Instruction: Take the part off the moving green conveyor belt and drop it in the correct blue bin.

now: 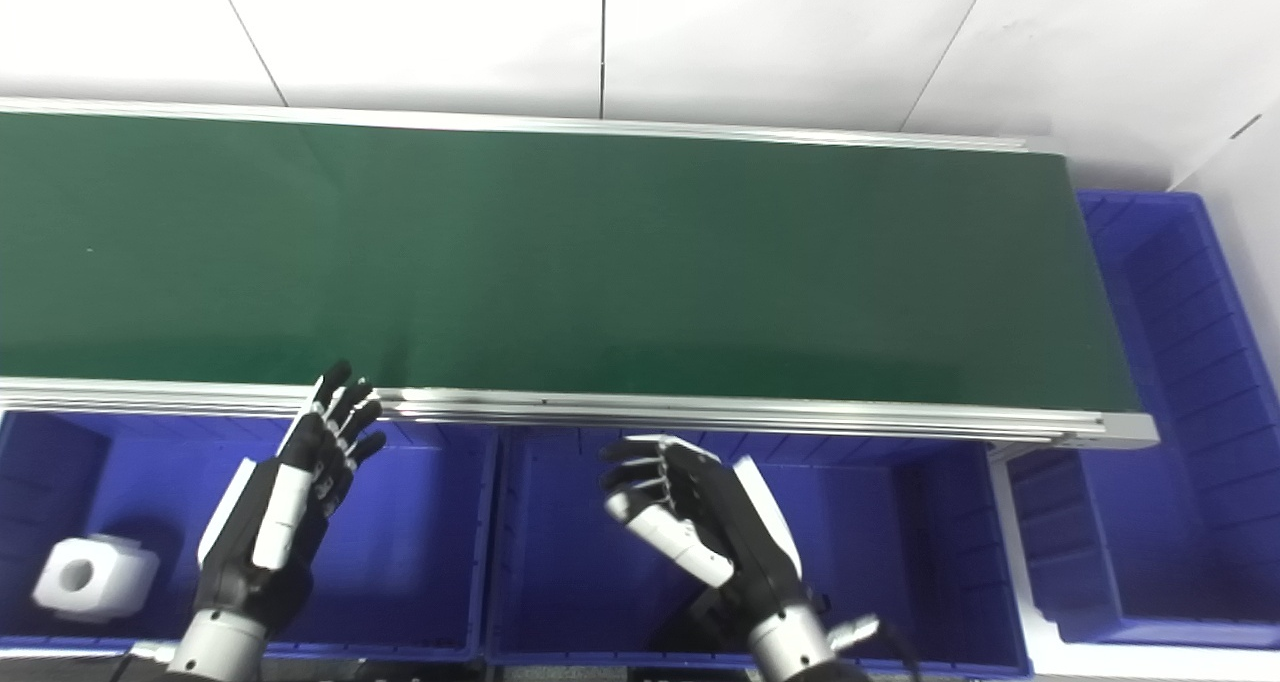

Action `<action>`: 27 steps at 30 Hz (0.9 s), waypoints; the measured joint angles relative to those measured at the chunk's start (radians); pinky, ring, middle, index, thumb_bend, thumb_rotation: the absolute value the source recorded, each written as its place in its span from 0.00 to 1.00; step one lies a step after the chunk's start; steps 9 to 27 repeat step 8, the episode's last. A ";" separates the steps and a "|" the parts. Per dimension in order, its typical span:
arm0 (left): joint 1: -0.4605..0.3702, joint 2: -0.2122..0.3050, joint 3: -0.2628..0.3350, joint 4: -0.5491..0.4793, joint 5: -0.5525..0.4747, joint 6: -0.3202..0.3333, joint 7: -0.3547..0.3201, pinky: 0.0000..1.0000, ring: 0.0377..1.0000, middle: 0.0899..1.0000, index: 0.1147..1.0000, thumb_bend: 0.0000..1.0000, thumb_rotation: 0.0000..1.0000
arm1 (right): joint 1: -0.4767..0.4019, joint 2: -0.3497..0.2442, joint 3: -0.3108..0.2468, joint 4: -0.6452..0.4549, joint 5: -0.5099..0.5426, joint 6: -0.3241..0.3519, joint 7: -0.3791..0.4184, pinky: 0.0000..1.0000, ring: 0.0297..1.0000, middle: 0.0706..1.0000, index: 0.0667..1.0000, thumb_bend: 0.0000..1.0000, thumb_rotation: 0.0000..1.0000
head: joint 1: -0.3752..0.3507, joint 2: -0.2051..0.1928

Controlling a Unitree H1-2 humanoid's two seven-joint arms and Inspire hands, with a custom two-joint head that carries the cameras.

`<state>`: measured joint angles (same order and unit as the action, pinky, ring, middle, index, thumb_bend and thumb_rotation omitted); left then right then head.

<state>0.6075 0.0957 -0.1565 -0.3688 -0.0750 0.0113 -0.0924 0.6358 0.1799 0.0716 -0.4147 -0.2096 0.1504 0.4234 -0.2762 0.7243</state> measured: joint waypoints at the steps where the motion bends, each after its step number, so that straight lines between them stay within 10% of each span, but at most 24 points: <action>1: 0.000 0.001 0.000 0.005 0.012 -0.024 0.000 0.97 0.98 0.99 1.00 0.65 0.89 | 0.009 0.005 -0.001 0.021 0.039 -0.039 -0.023 0.76 0.80 0.83 0.94 0.85 0.86 | 0.008 -0.023; 8: 0.002 -0.015 0.004 0.067 0.067 -0.222 0.007 1.00 1.00 1.00 1.00 0.74 0.96 | 0.013 -0.011 0.017 0.113 0.077 -0.321 -0.143 0.90 0.95 0.99 1.00 0.91 0.91 | 0.040 -0.083; 27: 0.002 -0.015 0.004 0.067 0.067 -0.222 0.007 1.00 1.00 1.00 1.00 0.74 0.96 | 0.013 -0.011 0.017 0.113 0.077 -0.321 -0.143 0.90 0.95 0.99 1.00 0.91 0.91 | 0.040 -0.083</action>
